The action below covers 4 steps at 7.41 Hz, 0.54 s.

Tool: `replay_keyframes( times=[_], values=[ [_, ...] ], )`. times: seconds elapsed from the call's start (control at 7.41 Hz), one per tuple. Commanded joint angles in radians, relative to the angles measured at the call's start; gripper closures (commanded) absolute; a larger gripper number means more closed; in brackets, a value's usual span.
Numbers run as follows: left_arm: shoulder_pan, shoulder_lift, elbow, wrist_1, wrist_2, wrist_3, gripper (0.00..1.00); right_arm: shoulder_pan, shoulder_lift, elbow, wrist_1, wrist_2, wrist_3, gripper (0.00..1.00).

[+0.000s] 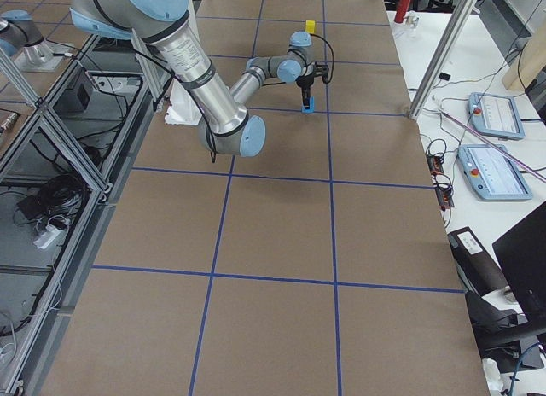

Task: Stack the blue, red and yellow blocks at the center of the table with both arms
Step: 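Carry the blue cube with the right gripper to the table center and release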

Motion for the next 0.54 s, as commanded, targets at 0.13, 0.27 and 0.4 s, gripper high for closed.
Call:
replay_keyframes(
  times=[0.13,0.27,0.4],
  values=[
    [0.000,0.001,0.000,0.000,0.000,0.000,0.00,-0.017,0.008,-0.009,0.011,-0.050,0.006,0.00],
    [0.000,0.001,0.000,0.000,0.000,0.000,0.00,-0.016,0.005,-0.010,0.060,-0.052,0.010,0.00],
    [0.000,0.001,0.000,0.000,0.000,0.000,0.00,-0.016,0.007,-0.009,0.076,-0.052,0.011,0.00]
  ],
)
